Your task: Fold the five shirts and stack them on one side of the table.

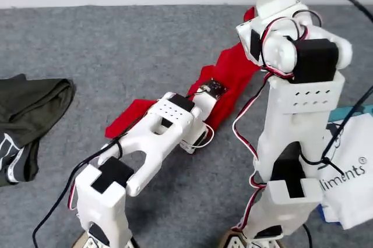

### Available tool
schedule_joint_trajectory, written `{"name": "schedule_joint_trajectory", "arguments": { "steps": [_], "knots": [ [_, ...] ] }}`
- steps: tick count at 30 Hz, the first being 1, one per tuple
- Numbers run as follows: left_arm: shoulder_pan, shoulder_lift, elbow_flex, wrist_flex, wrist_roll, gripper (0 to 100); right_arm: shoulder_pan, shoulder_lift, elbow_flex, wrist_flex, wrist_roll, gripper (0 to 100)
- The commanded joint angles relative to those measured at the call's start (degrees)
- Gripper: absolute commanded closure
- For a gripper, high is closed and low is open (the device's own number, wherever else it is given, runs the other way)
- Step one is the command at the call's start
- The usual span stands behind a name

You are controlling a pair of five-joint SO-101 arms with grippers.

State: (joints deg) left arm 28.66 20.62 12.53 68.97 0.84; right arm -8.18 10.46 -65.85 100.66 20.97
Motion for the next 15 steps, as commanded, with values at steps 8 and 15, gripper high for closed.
{"name": "schedule_joint_trajectory", "arguments": {
  "steps": [8, 15],
  "knots": [
    [0.44, -0.09, -1.71, 2.64, -1.41, 99, -0.31, -2.59, -0.09, 2.24, 0.18, 99.0],
    [-1.14, -11.78, -8.04, 14.59, -4.75, 99, -0.04, -2.42, -0.09, 2.24, 0.18, 99.0]
  ]
}}
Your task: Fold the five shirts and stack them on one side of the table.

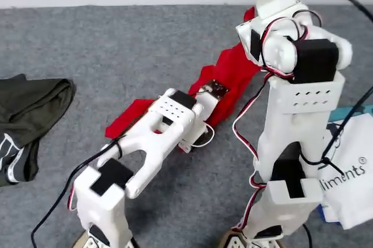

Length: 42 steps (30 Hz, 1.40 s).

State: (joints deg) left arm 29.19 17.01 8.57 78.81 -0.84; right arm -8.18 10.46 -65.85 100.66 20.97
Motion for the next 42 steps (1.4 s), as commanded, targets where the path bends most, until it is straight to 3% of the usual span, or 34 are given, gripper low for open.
{"name": "schedule_joint_trajectory", "arguments": {
  "steps": [1, 6, 10, 15, 24, 31, 42],
  "knots": [
    [-2.73, -10.73, -4.88, 6.59, -4.31, 99, -0.04, -2.51, -0.09, 2.24, 0.18, 99.0],
    [-13.10, -25.58, -7.25, 12.57, -7.30, 99, -0.04, -3.30, -0.26, 2.24, 0.18, 99.0],
    [-23.91, -36.92, -8.66, 12.92, -9.76, 99, -0.04, -5.41, -0.44, 2.15, 0.18, 99.0],
    [-30.68, -48.00, -8.66, 12.66, -11.16, 99, -0.04, -10.51, -0.18, 2.15, 0.18, 99.0],
    [-36.84, -62.15, -8.66, 5.19, -10.90, 99, 0.57, -27.12, 0.00, 1.98, 0.18, 99.0],
    [-37.01, -72.70, -8.66, -0.35, -5.89, 99, 11.03, -36.62, 0.00, 1.80, -4.22, 99.0],
    [-37.10, -81.14, -12.70, -2.46, -5.36, 99, 22.29, -48.84, 0.00, 1.71, -6.15, 99.0]
  ]
}}
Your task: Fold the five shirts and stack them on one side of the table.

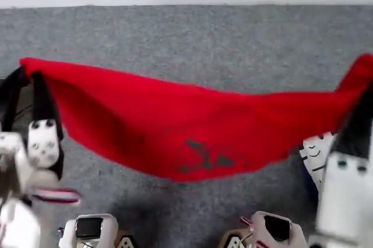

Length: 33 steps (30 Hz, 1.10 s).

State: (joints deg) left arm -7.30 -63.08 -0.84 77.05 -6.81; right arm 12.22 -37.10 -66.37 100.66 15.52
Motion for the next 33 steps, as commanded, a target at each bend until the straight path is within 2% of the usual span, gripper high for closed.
{"name": "schedule_joint_trajectory", "arguments": {
  "steps": [1, 8, 12, 14, 19, 25, 29, 33],
  "knots": [
    [-0.62, -1.32, -4.09, -0.62, 0.62, 99, 2.33, -1.71, 0.53, 1.71, -0.70, 99.0],
    [-0.62, -0.97, -4.09, 2.20, 0.62, 99, 2.59, -1.63, 4.92, 1.71, -0.62, 99.0],
    [-0.62, 0.18, 1.54, 0.88, 0.53, 99, 1.89, -1.63, 17.49, -0.84, -0.70, 99.0],
    [-0.62, 1.49, 6.11, -1.23, 0.53, 99, -0.84, -1.63, 25.49, -4.18, -0.62, 99.0],
    [-0.62, 5.01, 19.03, -10.81, 0.53, 99, -10.07, -1.63, 47.47, -16.48, -0.53, 99.0],
    [-0.62, 10.99, 32.48, -28.13, 0.53, 99, -13.32, -1.10, 66.29, -35.38, -0.44, 99.0],
    [-0.62, 18.55, 35.65, -41.41, 0.53, 99, -13.32, 6.20, 65.58, -43.38, -0.44, 99.0],
    [-0.62, 28.75, 32.84, -48.70, 0.35, 99, -13.93, 19.56, 56.97, -47.43, -0.44, 99.0]
  ]
}}
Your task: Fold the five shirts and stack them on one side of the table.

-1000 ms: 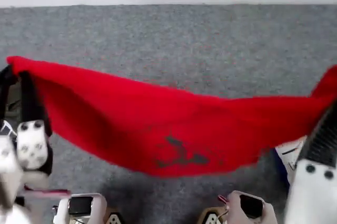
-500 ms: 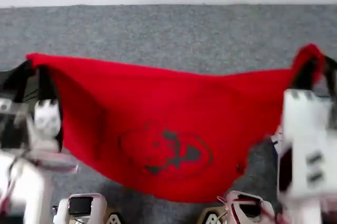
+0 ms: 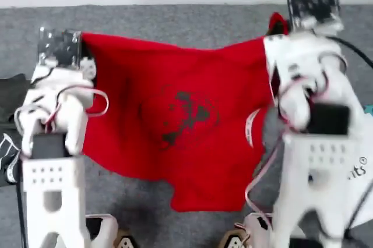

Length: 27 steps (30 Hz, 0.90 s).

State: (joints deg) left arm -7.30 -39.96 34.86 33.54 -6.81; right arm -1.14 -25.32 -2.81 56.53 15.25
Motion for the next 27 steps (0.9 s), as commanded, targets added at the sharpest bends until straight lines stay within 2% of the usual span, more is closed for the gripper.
{"name": "schedule_joint_trajectory", "arguments": {
  "steps": [1, 9, 14, 18, 27],
  "knots": [
    [-0.62, 8.26, -4.53, -6.07, 0.35, 99, -0.66, 11.47, -9.58, -3.47, -0.18, 99.0],
    [-0.44, 32.44, -18.33, -8.70, 0.35, 99, -2.95, 36.70, -31.21, 0.13, 0.00, 99.0],
    [-0.18, 48.18, -32.04, -8.53, 0.53, 99, -4.00, 48.75, -46.24, 0.84, 0.00, 99.0],
    [-0.35, 57.58, -43.03, -8.09, 0.53, 99, -4.00, 56.22, -59.34, 5.58, 0.00, 99.0],
    [-1.41, 69.27, -56.31, 11.96, 0.35, 99, -4.26, 68.88, -76.57, 26.33, -0.18, 99.0]
  ]
}}
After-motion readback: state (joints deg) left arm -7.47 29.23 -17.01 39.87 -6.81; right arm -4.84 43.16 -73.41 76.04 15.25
